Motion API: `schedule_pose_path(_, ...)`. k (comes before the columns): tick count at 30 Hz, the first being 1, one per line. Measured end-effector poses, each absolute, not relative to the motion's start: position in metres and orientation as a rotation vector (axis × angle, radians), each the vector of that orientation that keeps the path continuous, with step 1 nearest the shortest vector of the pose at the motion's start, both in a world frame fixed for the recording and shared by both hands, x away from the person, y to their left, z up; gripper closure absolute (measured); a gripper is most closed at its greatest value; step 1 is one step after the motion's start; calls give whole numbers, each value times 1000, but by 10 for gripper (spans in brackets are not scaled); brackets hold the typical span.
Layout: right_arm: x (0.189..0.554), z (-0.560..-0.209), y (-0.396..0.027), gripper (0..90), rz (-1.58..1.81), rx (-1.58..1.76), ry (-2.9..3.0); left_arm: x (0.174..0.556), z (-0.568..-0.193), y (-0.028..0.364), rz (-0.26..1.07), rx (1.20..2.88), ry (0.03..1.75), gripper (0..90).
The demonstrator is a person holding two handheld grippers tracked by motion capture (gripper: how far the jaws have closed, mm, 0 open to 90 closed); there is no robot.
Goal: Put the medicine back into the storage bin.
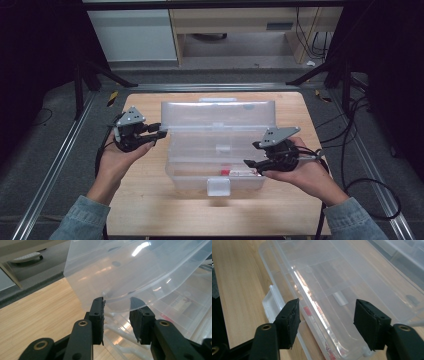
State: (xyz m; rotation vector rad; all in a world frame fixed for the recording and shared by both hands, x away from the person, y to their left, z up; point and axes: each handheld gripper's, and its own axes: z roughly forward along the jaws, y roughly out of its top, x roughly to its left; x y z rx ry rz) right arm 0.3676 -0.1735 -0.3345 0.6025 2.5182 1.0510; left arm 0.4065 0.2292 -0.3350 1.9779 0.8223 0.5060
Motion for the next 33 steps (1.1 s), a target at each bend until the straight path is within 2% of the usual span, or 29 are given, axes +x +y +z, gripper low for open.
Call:
schedule_pose_path(3, 368, -336, -181, 318, 1072, 655, 2490, 406, -337, 230, 488, 1968, 828, 637)
schedule_pose_path(15, 362, -330, -209, 316, 1095, 734, 2424, 404, -339, 230, 485, 1968, 831, 634)
schedule_pose_path(25, 365, -330, -237, 361, 1067, 811, 2377, 401, -342, 232, 477, 1972, 830, 630)
schedule_pose_path(33, 367, -338, -244, 374, 1053, 854, 2367, 394, -351, 233, 456, 1975, 830, 622)
